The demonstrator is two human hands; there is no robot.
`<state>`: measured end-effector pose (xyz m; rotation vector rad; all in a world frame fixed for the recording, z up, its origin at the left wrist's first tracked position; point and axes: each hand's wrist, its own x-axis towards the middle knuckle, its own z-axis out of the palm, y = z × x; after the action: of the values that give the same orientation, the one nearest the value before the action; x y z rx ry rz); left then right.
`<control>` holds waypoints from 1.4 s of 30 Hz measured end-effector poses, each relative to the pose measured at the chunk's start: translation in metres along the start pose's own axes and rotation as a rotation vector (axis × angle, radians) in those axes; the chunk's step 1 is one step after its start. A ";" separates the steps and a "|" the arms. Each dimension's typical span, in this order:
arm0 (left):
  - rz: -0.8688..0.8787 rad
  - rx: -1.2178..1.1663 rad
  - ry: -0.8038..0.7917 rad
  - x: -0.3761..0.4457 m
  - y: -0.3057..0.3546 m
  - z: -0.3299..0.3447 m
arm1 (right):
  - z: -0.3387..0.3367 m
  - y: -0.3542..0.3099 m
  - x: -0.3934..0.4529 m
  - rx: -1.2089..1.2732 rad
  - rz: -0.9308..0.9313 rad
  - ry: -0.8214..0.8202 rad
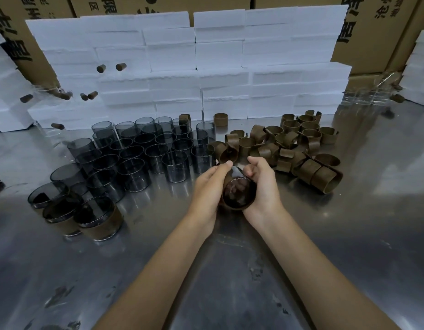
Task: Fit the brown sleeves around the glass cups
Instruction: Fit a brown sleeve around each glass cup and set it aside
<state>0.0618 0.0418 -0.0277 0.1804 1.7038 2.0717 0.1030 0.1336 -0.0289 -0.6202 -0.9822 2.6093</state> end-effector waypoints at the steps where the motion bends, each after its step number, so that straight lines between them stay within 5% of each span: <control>1: -0.029 -0.037 0.013 -0.001 0.000 0.001 | -0.001 0.000 0.000 -0.032 -0.006 -0.002; 9: 0.000 -0.142 0.121 -0.002 -0.004 0.002 | 0.004 0.005 0.003 -0.301 -0.137 0.082; 24: 0.080 -0.182 0.077 -0.006 -0.004 0.005 | 0.007 0.003 0.000 -0.350 -0.234 0.036; 35: 0.198 0.314 -0.219 -0.001 -0.015 0.006 | -0.009 -0.029 0.003 -0.398 -0.614 0.216; 37: 0.196 0.216 -0.183 -0.001 -0.016 0.010 | -0.013 -0.028 0.004 -0.386 -0.616 0.176; 42: 0.008 -0.458 -0.164 0.009 -0.001 -0.002 | -0.007 -0.025 0.005 -0.485 -0.495 -0.002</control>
<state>0.0531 0.0440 -0.0304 0.2035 1.1003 2.3179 0.1049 0.1572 -0.0179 -0.4045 -1.5579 1.9499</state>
